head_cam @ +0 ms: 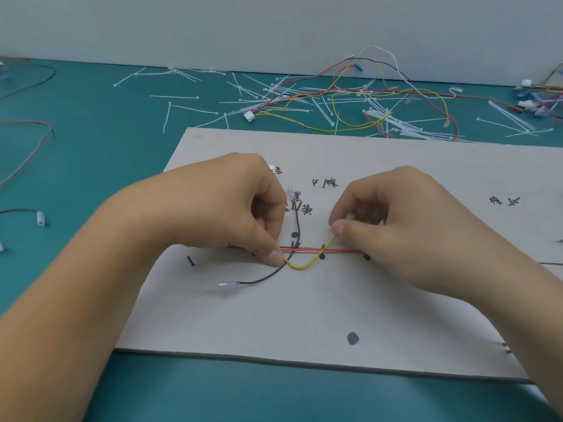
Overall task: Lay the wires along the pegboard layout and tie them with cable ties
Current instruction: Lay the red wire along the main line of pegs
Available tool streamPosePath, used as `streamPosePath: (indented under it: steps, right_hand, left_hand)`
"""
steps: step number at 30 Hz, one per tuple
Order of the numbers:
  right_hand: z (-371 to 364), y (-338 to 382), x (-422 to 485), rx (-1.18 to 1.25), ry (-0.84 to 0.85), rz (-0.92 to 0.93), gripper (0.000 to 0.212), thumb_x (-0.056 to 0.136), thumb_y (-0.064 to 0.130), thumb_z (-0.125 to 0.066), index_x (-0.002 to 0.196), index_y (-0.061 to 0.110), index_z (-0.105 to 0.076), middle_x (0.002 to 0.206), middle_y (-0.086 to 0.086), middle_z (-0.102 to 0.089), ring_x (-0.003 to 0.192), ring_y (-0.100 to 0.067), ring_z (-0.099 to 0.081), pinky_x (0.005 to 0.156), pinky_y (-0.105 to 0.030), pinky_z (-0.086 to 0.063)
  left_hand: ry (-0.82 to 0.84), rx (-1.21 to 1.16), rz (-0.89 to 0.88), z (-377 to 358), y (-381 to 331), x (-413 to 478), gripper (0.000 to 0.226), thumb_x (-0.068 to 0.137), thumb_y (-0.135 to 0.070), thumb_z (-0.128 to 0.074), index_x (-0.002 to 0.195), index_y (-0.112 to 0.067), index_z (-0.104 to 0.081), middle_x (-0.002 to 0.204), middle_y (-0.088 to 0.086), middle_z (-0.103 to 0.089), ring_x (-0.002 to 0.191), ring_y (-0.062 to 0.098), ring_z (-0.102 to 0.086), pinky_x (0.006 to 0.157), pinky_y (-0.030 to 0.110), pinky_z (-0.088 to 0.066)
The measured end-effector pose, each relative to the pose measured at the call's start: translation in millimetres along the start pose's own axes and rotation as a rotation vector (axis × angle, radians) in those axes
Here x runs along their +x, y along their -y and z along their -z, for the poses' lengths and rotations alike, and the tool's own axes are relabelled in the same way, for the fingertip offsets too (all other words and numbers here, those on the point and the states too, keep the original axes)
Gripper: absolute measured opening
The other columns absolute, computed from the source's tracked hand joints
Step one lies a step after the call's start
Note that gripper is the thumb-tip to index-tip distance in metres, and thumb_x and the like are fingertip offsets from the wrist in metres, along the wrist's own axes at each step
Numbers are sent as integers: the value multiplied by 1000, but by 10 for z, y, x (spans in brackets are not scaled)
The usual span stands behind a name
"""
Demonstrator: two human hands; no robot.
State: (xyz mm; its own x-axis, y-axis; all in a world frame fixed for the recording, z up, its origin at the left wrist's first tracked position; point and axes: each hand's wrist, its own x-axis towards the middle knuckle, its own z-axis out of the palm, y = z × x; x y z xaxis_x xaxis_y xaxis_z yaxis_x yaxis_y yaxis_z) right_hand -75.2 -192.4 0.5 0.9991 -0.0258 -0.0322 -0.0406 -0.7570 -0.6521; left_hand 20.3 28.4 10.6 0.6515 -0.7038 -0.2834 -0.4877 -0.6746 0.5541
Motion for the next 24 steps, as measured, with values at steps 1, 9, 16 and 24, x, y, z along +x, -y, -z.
streamPosePath:
  steps: [1,9,16,24]
  right_hand:
    - [-5,2,19,16,-20,-5,13,87,21,-74,76,28,-74,67,9,-68,55,-4,-59,53,-22,-45]
    - [27,152,127,245,-66,-21,13,82,13,-81,79,22,-72,64,4,-72,57,-8,-70,53,-25,-51]
    - [117,101,117,414,-3,0,8,73,6,-81,76,11,-75,62,-8,-70,51,-17,-66,56,-31,-50]
    - [35,99,242,216,-94,18,15,81,8,-81,79,18,-70,64,2,-72,59,-12,-74,64,-31,-58]
  left_hand:
    - [-8,1,-4,-4,0,5,25,68,-42,-94,73,-27,-76,58,-6,-68,47,4,-56,46,17,-41]
    - [-29,-7,-3,-8,-14,22,21,73,-42,-91,72,-27,-76,57,-7,-68,46,3,-54,45,15,-41]
    - [20,-66,0,-7,13,27,21,73,-39,-92,72,-25,-76,56,-7,-67,47,4,-54,47,18,-41]
    - [11,-36,-1,-35,13,39,19,77,-39,-88,74,-26,-75,59,-8,-69,49,4,-56,52,25,-47]
